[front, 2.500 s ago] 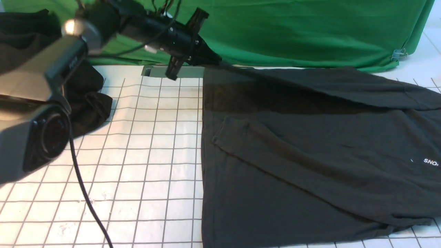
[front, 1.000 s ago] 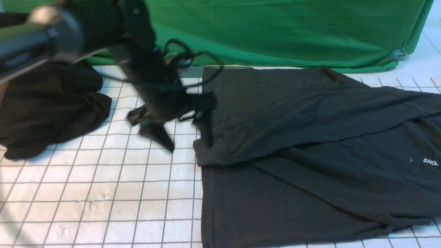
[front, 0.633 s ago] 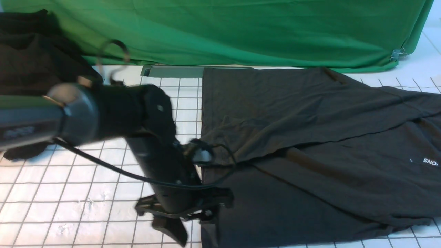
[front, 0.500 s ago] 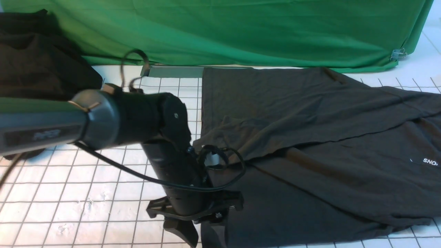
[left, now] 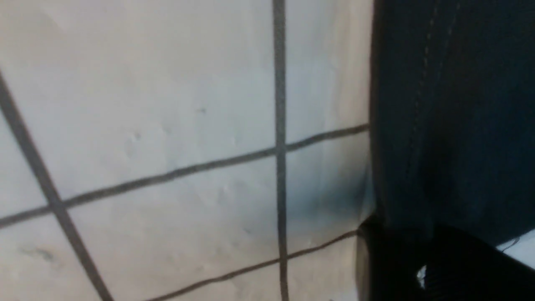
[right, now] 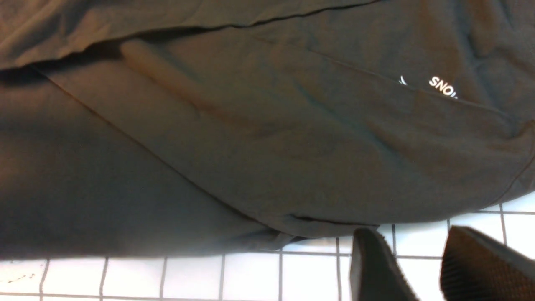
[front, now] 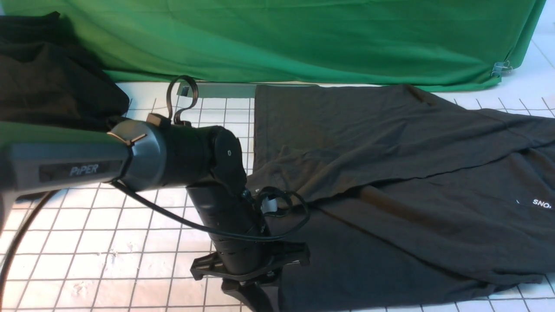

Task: Fold a long-sleeved shirt over a white checkered tablecloth.
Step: 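Grasp the near edge of the shirt at its hem and shoulder corners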

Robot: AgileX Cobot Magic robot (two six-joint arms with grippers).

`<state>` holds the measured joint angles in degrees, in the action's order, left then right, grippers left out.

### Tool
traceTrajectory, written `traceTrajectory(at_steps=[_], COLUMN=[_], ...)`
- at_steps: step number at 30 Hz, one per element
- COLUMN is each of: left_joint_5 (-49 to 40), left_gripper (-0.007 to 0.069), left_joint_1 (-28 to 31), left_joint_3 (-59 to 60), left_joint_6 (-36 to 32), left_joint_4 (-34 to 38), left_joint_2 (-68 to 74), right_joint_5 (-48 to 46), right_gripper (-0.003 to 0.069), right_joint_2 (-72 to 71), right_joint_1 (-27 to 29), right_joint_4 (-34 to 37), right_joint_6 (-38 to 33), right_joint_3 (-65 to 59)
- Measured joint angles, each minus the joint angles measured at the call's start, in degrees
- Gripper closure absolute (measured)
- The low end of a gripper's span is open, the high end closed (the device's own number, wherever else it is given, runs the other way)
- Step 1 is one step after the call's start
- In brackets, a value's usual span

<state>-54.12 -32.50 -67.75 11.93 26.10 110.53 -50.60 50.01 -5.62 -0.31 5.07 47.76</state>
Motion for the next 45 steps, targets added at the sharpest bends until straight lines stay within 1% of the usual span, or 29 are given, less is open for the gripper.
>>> traceTrajectory(at_steps=[1, 4, 9, 13, 17, 19, 22, 23, 24, 26, 29, 33, 35, 36, 37, 38, 40, 41, 42, 43, 44, 45], left_joint_5=[0.1, -0.5, -3.8, -6.0, -8.0, -8.4, -8.4, -8.1, -7.9, -6.5, -5.8, -5.8, -5.2, -4.9, -4.5, -4.4, -4.4, -4.4, -4.4, -4.4, -4.4, -4.4], left_gripper=[0.0561, 0.0603, 0.0603, 0.0603, 0.0603, 0.0603, 0.0603, 0.0603, 0.0603, 0.0603, 0.0603, 0.0603, 0.0603, 0.0603, 0.0603, 0.0603, 0.0603, 0.0603, 0.0603, 0.0603, 0.0603, 0.0603], left_joint_1=[0.0, 0.1, 3.1, 8.9, 12.5, 14.1, 16.6, 17.5, 17.7, 18.3, 18.3, 18.4, 18.4, 18.4, 18.4, 18.4, 18.4, 18.4, 18.4, 18.4, 18.4, 18.4], left_joint_3=[0.0, 0.1, 0.1, 1.5, 5.6, 8.5, 13.1, 15.1, 15.7, 18.8, 21.0, 21.7, 21.7, 21.7, 21.7, 21.7, 21.7, 21.7, 21.7, 21.7, 21.7, 21.7], left_joint_6=[-0.6, -1.6, -1.8, -3.0, -4.5, -4.7, -4.7, -4.7, -4.7, -4.7, -4.4, -4.2, -4.3, -4.3, -4.3, -4.4, -4.7, -4.8, -4.9, -4.9, -4.9, -5.0], left_joint_4=[0.0, -0.6, -3.5, -4.8, -6.2, -7.2, -8.0, -8.5, -8.7, -10.2, -12.1, -12.7, -12.7, -12.8, -12.8, -12.9, -12.9, -12.9, -12.9, -12.9, -12.9, -12.9], left_joint_2=[-0.1, -1.1, -5.7, -10.7, -14.2, -15.7, -17.7, -18.6, -18.9, -21.4, -23.7, -25.3, -25.8, -25.8, -25.8, -25.8, -25.8, -25.8, -25.8, -25.8, -25.8, -25.8], right_joint_5=[0.0, 0.0, -0.8, -3.5, -6.6, -7.8, -9.7, -10.3, -10.4, -10.6, -10.7, -9.2, -7.5, -7.1, -6.8, -6.5, -5.9, -5.0, -4.3, -4.1, -2.6, -1.1], right_gripper=[0.042, 0.042, 0.042, 0.042, 0.0411, 0.0384, 0.0294, 0.025, 0.0244, 0.0193, 0.0176, 0.0155, 0.0109, 0.0092, 0.0069, 0.0062, 0.0057, 0.0057, 0.006, 0.0061, 0.0063, 0.0064], right_joint_2=[0.0, 0.0, 0.0, 0.0, 0.0, 0.0, 0.0, 0.0, 0.0, 0.0, 0.8, 3.2, 6.4, 7.9, 9.9, 11.2, 14.2, 16.0, 17.5, 17.8, 19.7, 21.7], right_joint_1=[0.0, 0.0, 0.0, 0.0, 0.0, 0.0, 0.0, 0.0, 0.0, 0.0, 0.0, 0.0, 0.0, -0.1, -0.5, -1.0, -3.1, -5.1, -7.2, -7.6, -10.5, -14.6], right_joint_4=[0.0, 0.0, 0.0, 0.0, -0.1, -0.1, -0.1, -0.1, -0.1, -0.1, -0.1, 0.3, 1.8, 3.3, 5.8, 7.6, 11.3, 12.5, 12.8, 12.8, 12.4, 11.0], right_joint_6=[-0.1, 0.0, -0.3, -1.3, -1.5, -1.5, -1.4, -1.2, -1.1, -0.5, 1.1, 3.2, 3.0, 1.7, -2.1, -4.5, -9.2, -11.3, -12.2, -12.5, -13.3, -13.8], right_joint_3=[0.0, 0.0, 0.0, 0.0, 0.0, 0.0, 0.0, -0.1, -0.2, -1.5, -4.1, -7.8, -10.7, -11.2, -11.7, -11.9, -12.0, -12.0, -12.0, -12.0, -12.0, -12.0])
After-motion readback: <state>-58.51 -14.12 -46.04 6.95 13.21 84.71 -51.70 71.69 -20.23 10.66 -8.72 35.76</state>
